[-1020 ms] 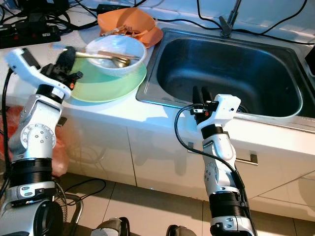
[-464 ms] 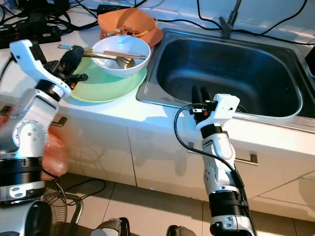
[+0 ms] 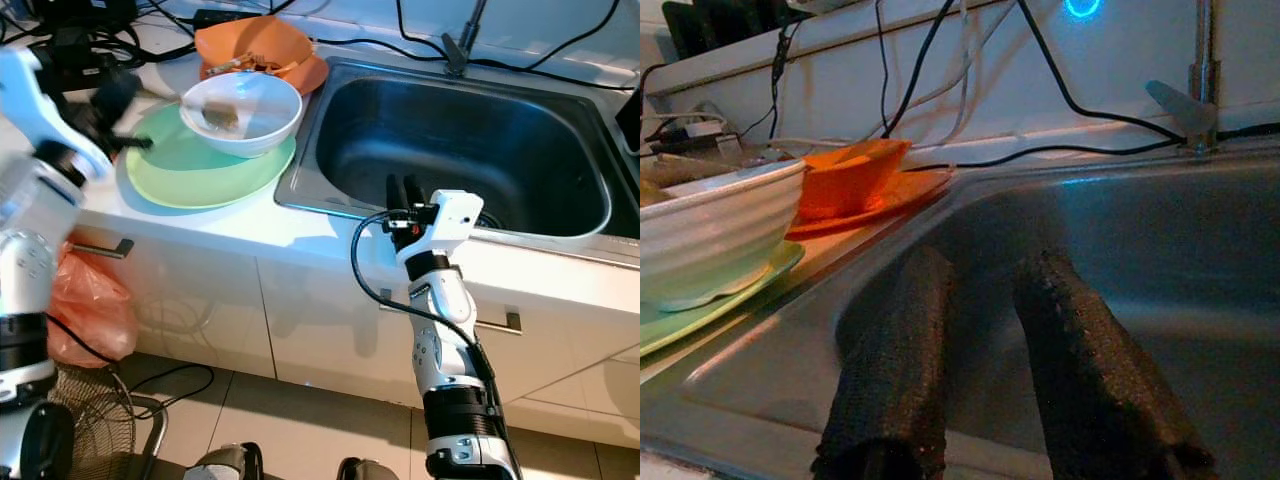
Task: Kitchen organization
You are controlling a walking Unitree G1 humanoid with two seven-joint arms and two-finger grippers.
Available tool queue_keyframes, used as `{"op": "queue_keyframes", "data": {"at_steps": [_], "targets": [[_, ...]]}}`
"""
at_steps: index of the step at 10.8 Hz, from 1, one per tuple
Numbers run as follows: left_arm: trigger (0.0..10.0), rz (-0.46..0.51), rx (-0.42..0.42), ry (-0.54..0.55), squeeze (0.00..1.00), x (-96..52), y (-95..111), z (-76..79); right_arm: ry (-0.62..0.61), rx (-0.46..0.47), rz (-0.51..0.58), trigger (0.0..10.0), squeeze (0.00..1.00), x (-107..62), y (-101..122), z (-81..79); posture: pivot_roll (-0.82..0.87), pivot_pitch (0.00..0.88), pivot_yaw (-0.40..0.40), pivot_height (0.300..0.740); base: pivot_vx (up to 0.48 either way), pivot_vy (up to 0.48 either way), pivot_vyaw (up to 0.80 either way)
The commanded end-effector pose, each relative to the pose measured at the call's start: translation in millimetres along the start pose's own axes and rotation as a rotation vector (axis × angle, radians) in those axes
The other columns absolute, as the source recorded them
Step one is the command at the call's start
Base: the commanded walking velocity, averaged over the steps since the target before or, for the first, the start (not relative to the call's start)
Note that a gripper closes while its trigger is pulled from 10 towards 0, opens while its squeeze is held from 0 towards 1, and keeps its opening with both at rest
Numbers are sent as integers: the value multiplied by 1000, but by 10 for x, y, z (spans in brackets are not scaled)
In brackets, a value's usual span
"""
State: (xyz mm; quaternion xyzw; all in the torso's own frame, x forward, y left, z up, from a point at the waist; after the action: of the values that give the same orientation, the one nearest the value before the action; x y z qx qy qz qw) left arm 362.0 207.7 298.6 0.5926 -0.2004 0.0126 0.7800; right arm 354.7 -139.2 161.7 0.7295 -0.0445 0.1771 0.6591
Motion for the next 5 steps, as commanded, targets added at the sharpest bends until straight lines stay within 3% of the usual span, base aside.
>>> {"op": "queue_keyframes", "data": {"at_steps": [1,5], "targets": [[10000,31,-1,-34,0,13,120,78,4,1,-28,10000,0,-7,-57,0,137,121,-49,740,0,0,0],[10000,60,-65,-73,0,15,211,123,8,7,-33,10000,0,0,-74,-24,141,124,-47,740,0,0,0]]}}
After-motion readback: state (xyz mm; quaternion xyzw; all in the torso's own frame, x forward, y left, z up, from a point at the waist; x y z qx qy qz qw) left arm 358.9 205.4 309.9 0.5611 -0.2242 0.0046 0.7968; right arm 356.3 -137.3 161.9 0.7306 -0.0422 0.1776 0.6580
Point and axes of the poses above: a point about 5 cm out from each wrist's last joint towards the gripper, its own x axis pointing out of the wrist towards the gripper, its own y axis along the axis of the wrist's last joint, z = x × y, the point moved 3 cm from there along x, pointing out of the wrist towards the gripper, and after that the axes turned 9 degrees about -x, right-handed, at the moved point
